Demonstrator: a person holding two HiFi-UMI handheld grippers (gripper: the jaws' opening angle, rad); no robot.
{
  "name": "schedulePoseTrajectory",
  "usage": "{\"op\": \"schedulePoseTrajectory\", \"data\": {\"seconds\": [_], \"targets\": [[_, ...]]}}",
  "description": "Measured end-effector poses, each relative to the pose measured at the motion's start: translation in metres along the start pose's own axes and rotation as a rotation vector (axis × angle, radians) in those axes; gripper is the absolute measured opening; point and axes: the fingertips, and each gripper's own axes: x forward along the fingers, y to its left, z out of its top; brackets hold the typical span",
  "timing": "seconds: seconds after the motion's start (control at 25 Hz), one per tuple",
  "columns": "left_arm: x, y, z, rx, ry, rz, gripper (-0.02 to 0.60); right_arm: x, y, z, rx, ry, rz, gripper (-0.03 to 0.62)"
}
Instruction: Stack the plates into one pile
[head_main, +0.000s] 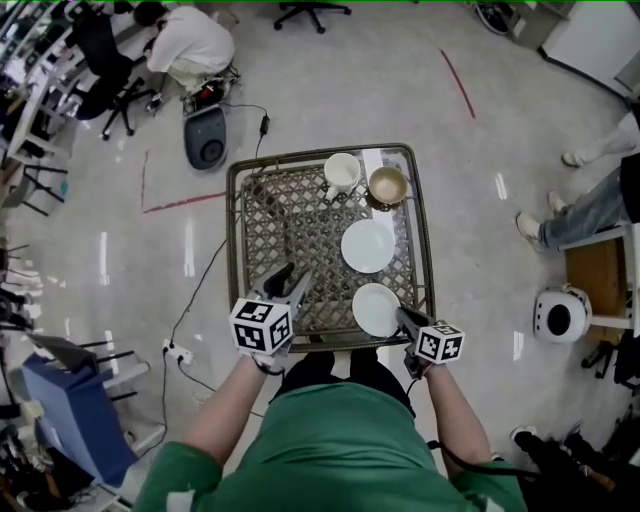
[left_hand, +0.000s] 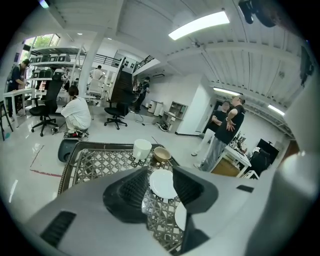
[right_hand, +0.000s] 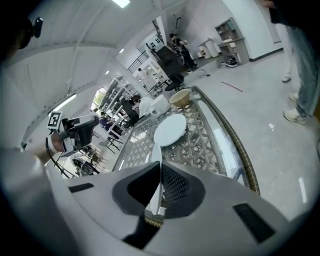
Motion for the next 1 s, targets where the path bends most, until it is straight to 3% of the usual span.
{"op": "schedulePoseTrajectory", "data": {"seconds": [0.2,0.48,1.0], "targets": [[-0.005,0.012,0.002,-0.043,-0.033,0.027,0.163,0.01,0.014,0.024,-0.079,0.018,0.025,0.031],[-0.024,0.028,-0.004,-0.084,-0.047,0.074,0.158,0.013,0.027,0.058,-0.036,-0.044,0.069,0.031],[-0.04,0.056,-0.004,-0.119,-0.038,0.149,0.156,0.043,0.002,0.125,0.272,-0.209,0.137,0.031]]}}
